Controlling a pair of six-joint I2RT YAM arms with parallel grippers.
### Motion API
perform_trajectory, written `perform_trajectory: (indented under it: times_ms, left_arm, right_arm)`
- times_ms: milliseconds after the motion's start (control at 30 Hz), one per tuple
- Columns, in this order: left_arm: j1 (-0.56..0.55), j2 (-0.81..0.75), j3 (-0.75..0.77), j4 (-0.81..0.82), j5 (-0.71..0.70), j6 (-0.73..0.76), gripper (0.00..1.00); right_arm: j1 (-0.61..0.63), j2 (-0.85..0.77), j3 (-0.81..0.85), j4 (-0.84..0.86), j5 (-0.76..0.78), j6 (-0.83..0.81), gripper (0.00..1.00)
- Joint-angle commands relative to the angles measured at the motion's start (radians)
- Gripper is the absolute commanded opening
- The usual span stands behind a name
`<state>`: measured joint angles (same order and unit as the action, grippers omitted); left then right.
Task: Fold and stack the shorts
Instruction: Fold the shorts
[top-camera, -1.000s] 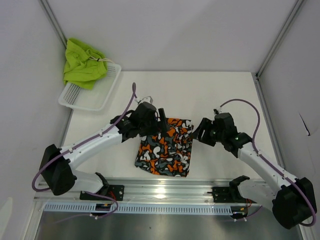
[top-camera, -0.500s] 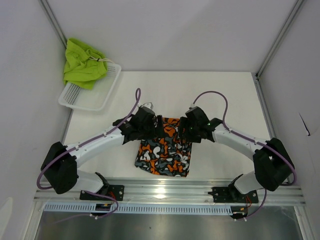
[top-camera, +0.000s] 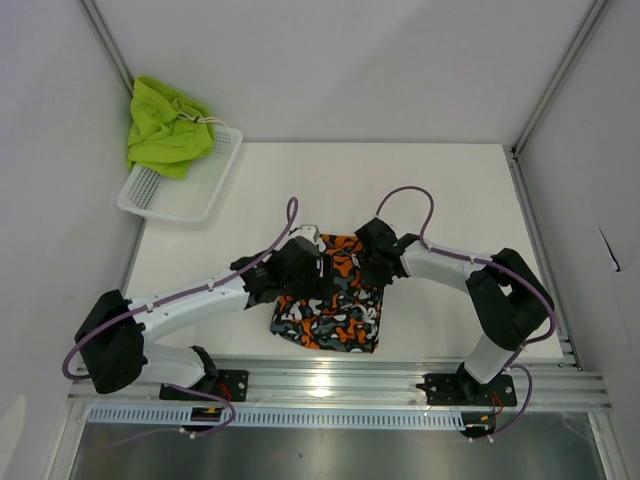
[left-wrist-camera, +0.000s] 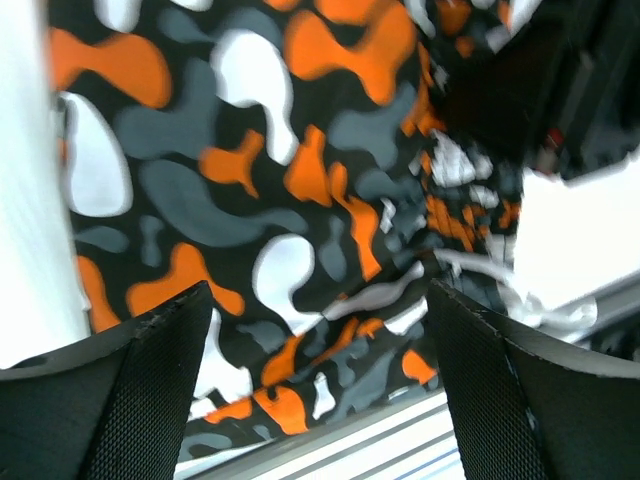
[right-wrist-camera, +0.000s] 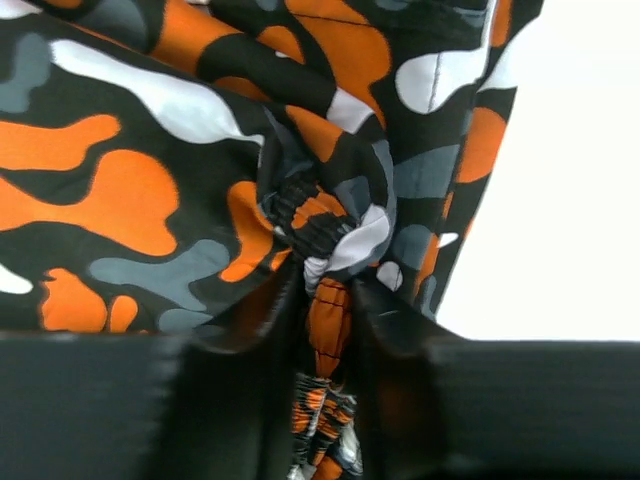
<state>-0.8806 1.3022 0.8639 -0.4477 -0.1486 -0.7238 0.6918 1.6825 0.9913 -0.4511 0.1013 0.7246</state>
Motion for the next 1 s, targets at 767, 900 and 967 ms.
perform_trajectory:
  times_ms: [767, 900, 967]
  left_arm:
    - [-0.224, 0.129, 0.007, 0.205, -0.078, 0.104, 0.8]
    - [-0.236, 0.242, 0.02, 0.251, -0.062, 0.093, 0.79]
    - [-0.239, 0.267, 0.014, 0.282, -0.031, 0.084, 0.77]
  right_arm:
    - [-0.219, 0.164, -0.045, 0.589, -0.658, -0.165, 0.11]
    - [-0.218, 0.175, 0.013, 0.467, -0.598, -0.198, 0.2]
    - [-0.216, 0.157, 0.05, 0.38, -0.529, -0.221, 0.25]
